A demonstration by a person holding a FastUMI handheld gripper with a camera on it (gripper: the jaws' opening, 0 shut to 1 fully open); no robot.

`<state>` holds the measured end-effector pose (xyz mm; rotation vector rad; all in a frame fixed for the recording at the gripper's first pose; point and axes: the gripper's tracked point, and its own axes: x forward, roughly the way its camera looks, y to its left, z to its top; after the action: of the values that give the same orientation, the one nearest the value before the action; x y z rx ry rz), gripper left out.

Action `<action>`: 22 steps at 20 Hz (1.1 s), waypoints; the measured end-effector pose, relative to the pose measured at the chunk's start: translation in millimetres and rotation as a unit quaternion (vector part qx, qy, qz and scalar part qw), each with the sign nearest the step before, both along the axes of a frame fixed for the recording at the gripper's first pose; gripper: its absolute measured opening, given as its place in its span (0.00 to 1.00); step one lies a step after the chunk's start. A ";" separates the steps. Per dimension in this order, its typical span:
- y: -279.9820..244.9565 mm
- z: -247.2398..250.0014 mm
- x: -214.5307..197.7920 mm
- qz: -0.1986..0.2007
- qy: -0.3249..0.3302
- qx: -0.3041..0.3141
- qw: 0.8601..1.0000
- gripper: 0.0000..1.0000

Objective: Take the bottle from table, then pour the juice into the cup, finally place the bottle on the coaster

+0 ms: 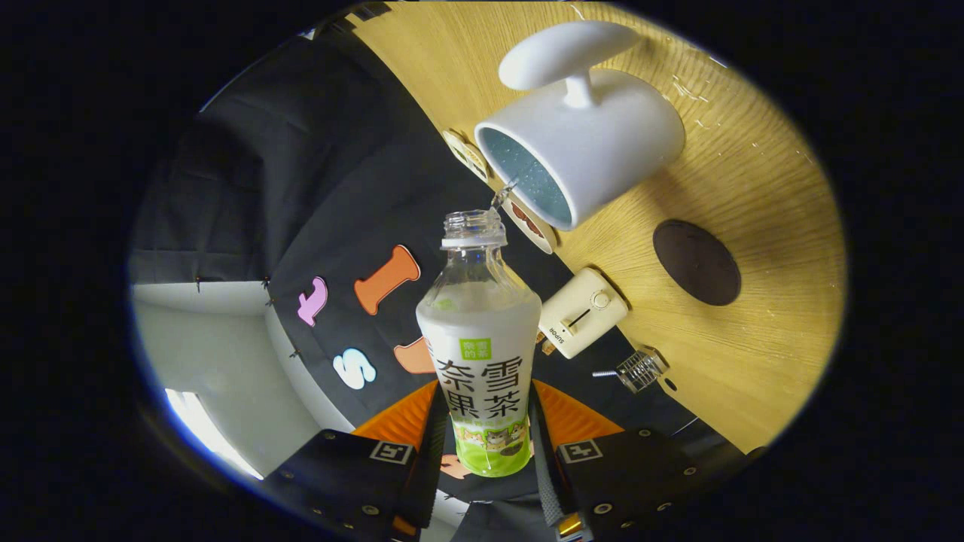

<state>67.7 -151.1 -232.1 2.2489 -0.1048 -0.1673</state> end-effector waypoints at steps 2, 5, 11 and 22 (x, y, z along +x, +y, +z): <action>-1.8 4.8 0.9 -0.003 -0.003 0.007 1.000 0.56; 2.0 4.5 1.2 0.002 0.004 0.011 1.000 0.56; 15.2 -2.2 4.8 0.017 0.024 -0.013 0.999 0.56; 30.6 -38.5 0.1 0.082 0.084 -0.252 0.960 0.55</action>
<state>67.8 -120.6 -270.6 1.7168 0.1204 -0.2145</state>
